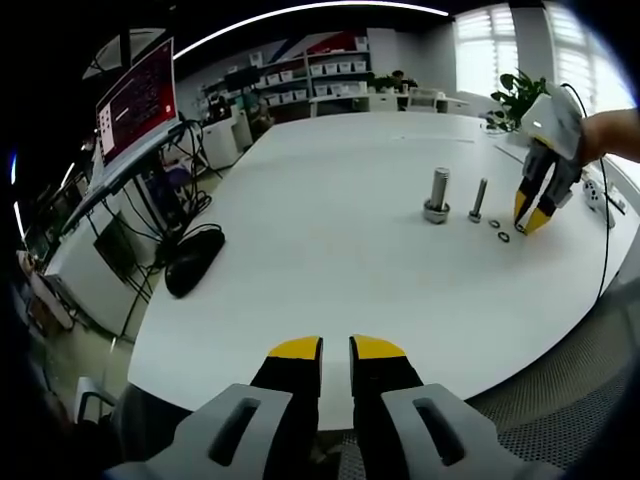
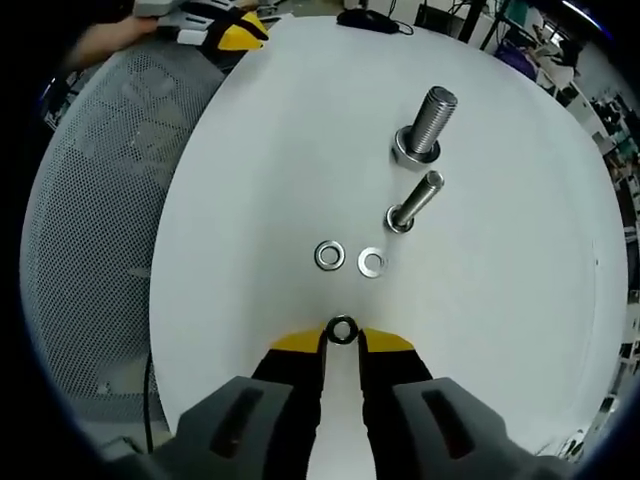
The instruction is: Place the washer onto the threaded stud by aligning its center hole with the stud, sliding it down to the base, and recovering from edge contact or off-axis alignment until the washer reaches the visible bottom stop.
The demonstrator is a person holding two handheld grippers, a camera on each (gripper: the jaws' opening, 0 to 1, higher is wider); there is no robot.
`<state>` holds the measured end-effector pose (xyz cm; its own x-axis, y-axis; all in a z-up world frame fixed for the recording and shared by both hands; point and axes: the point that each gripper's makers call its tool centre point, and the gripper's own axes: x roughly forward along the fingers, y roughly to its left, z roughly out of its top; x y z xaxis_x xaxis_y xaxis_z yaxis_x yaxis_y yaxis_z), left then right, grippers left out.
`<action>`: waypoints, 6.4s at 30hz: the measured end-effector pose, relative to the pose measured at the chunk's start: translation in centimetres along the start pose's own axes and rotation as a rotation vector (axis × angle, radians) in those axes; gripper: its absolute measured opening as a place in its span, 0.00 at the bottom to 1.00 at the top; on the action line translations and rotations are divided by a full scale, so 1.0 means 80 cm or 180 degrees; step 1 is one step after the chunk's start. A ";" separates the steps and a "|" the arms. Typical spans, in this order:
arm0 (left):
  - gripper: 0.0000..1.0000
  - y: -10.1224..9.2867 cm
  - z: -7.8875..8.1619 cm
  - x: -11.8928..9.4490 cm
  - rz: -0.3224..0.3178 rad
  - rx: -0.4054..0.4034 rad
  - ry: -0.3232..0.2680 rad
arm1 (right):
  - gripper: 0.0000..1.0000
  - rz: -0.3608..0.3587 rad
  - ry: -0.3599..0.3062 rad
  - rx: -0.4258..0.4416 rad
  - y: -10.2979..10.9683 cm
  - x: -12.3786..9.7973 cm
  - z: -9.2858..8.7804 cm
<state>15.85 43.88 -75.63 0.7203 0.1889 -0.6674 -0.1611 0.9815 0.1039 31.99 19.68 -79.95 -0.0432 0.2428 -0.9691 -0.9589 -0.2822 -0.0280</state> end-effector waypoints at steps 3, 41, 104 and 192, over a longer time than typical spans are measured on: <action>0.08 0.000 0.000 0.000 0.0000 -0.0003 -0.0005 | 0.18 -0.0026 -0.0023 -0.0022 -0.003 0.001 0.001; 0.08 0.000 0.002 0.000 -0.0002 -0.0014 -0.0029 | 0.14 -0.0019 -0.0404 0.0120 -0.008 -0.030 0.056; 0.08 -0.002 0.002 0.001 -0.0046 -0.0003 -0.0035 | 0.14 -0.0333 -0.0868 0.0707 -0.059 -0.055 0.125; 0.08 0.001 0.004 0.000 -0.0010 -0.0033 -0.0069 | 0.20 -0.0036 -0.0101 0.0317 -0.035 0.007 0.067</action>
<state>16.07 43.97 -75.37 0.7352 0.1865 -0.6516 -0.1656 0.9817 0.0941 33.19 25.58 -79.12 -0.0394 0.2753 -0.9605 -0.9825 -0.1860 -0.0130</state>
